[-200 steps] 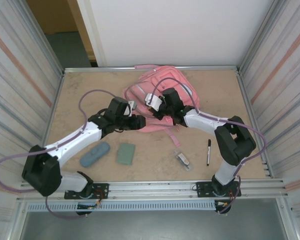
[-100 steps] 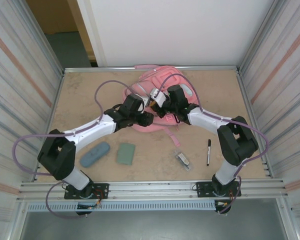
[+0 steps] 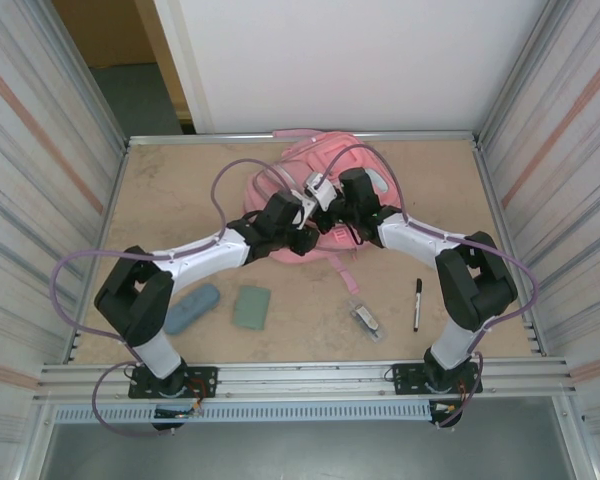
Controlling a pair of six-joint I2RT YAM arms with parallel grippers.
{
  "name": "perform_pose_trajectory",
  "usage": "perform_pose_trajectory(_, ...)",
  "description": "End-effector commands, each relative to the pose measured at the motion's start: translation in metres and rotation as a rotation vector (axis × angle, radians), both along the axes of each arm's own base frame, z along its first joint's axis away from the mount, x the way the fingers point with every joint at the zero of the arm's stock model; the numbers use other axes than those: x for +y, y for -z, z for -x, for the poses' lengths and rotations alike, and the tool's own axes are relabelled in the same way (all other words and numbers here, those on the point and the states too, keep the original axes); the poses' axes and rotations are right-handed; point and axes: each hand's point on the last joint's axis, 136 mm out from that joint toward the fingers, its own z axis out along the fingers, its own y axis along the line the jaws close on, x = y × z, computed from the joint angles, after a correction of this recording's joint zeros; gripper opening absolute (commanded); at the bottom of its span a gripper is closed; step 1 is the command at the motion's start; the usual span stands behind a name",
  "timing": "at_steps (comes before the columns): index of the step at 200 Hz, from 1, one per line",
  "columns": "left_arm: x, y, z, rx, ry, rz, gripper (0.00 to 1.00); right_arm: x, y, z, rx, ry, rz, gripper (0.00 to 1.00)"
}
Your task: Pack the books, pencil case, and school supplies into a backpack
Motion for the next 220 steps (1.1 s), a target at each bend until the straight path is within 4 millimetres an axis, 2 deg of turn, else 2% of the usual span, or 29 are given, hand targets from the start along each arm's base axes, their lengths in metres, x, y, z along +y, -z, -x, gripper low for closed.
perform_pose_trajectory(1, -0.003, 0.009, -0.016, -0.061, -0.011, -0.062, 0.39, 0.024, -0.072, 0.007, -0.092, -0.073, -0.163, 0.00)
perform_pose_trajectory(17, -0.009, 0.014, -0.013, -0.052, -0.016, -0.016, 0.40, 0.023, -0.075, 0.006, -0.093, -0.071, -0.169, 0.00)
perform_pose_trajectory(39, -0.024, 0.007, 0.003, -0.130, 0.025, 0.085, 0.42, 0.023, -0.077, 0.004, -0.070, -0.063, -0.174, 0.00)
perform_pose_trajectory(83, -0.021, 0.003, 0.021, -0.237, -0.013, 0.172, 0.47, 0.022, -0.054, -0.002, 0.033, -0.043, -0.094, 0.00)
perform_pose_trajectory(118, -0.006, 0.017, 0.012, -0.263, -0.128, 0.135, 0.51, 0.026, -0.045, -0.007, 0.127, -0.001, -0.114, 0.00)
perform_pose_trajectory(160, 0.002, 0.025, 0.003, -0.255, -0.205, 0.083, 0.52, 0.038, -0.048, 0.000, 0.146, -0.023, -0.124, 0.00)
perform_pose_trajectory(178, 0.003, 0.030, 0.001, -0.237, -0.220, 0.053, 0.44, 0.041, -0.050, 0.001, 0.141, -0.025, -0.108, 0.00)
perform_pose_trajectory(198, 0.005, 0.030, 0.003, -0.232, -0.208, 0.037, 0.18, 0.038, -0.047, 0.001, 0.130, -0.019, -0.077, 0.00)
perform_pose_trajectory(220, 0.011, 0.026, 0.012, -0.240, -0.169, 0.027, 0.05, 0.027, -0.036, -0.001, 0.105, -0.002, 0.001, 0.00)
